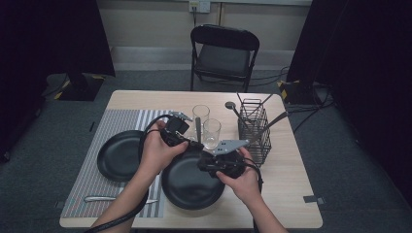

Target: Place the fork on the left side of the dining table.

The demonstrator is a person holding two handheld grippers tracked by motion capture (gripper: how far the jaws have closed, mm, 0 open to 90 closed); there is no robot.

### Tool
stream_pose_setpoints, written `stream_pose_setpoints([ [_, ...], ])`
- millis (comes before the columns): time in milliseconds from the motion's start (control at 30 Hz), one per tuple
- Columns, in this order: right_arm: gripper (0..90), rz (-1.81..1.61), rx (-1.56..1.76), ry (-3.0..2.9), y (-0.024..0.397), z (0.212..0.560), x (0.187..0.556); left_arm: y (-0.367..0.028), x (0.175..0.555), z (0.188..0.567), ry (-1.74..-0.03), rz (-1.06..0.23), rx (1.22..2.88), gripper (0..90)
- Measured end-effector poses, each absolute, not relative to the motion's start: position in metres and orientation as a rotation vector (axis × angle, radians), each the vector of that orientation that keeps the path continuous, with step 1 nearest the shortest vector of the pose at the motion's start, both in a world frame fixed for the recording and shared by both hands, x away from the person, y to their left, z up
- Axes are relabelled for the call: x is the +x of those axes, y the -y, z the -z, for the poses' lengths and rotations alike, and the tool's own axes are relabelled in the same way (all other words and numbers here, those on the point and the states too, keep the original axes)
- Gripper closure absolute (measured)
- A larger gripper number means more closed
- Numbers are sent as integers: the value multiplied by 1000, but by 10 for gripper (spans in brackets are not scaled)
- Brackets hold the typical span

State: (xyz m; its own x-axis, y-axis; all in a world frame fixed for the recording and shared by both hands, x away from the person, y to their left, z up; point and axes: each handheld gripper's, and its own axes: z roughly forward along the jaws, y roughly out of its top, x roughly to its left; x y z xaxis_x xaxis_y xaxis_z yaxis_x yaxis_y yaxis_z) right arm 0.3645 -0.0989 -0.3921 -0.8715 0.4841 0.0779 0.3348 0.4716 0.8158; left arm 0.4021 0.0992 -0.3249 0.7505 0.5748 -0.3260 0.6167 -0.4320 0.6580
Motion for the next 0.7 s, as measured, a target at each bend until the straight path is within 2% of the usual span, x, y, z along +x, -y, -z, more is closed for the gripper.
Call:
stream_pose_setpoints([
  [33, 865, -1354, 703, -2554, 98, 392, 364, -99, 402, 325, -897, 59, 2139, 847],
  [67, 876, -1369, 681, -2562, 97, 391, 363, -99, 402, 326, -896, 63, 2135, 846],
  [700, 889, -1219, 626, -2526, 92, 393, 361, -103, 405, 326, -944, 76, 2101, 778],
])
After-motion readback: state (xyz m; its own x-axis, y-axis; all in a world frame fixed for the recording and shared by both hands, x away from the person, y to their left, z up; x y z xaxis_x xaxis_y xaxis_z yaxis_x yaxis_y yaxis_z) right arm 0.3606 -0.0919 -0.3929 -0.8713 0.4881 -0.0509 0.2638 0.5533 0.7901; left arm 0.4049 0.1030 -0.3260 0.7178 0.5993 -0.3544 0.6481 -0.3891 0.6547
